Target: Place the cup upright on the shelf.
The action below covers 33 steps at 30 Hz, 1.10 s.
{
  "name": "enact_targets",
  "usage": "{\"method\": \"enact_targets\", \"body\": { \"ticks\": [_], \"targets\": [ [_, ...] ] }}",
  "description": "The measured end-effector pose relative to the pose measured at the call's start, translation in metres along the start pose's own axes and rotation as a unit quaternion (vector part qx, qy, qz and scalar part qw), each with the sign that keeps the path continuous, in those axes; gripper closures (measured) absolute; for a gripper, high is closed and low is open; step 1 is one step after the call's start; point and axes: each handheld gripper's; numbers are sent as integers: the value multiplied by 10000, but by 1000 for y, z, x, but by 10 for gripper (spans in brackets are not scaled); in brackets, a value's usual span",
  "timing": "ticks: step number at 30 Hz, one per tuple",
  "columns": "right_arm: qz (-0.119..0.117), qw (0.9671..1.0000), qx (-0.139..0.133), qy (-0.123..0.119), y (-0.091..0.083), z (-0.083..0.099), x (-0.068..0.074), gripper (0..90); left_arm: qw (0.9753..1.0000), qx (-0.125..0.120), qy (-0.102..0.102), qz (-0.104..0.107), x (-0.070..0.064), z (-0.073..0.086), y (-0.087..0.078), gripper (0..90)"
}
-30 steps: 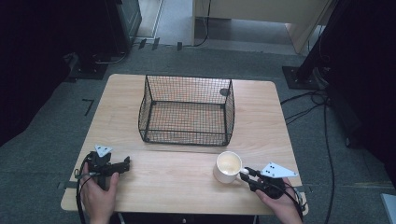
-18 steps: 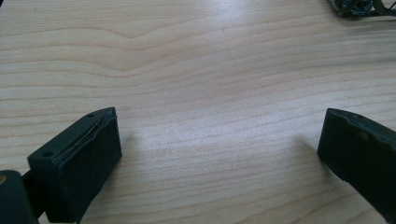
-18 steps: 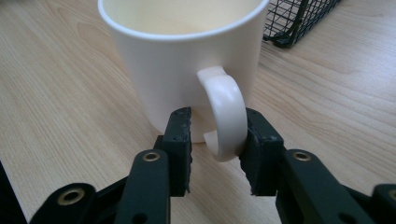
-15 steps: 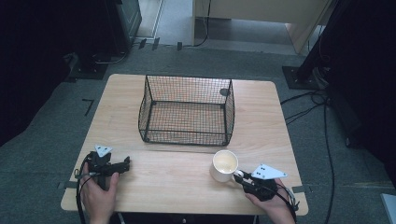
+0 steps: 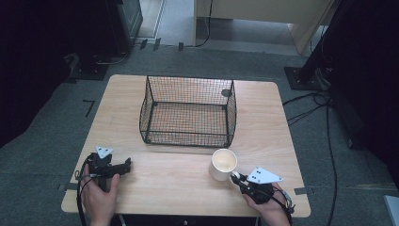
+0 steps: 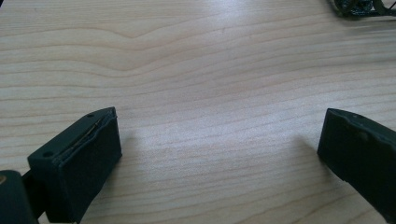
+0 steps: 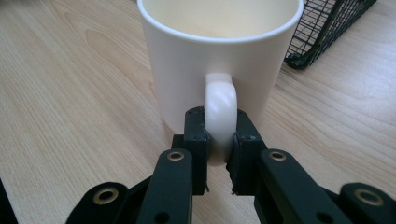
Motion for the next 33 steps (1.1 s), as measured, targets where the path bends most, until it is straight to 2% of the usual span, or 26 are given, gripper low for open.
{"method": "enact_targets", "body": {
  "ticks": [12, 33],
  "targets": [
    [24, 9998, -160, 127, 1, -3, 5, 808, 10000, 1, 1, 1, 0, 0, 0, 0],
    [-132, 9994, -301, 65, 0, -18, 21, 809, 10000, 1, 1, 0, 0, 0, 0, 0]
  ]
}}
Point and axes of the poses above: each handheld gripper's, and its own axes: y roughly forward along the jaws, z roughly out of its underside, x roughly to its left, and after that the axes turned 15 degrees about y, right-handed
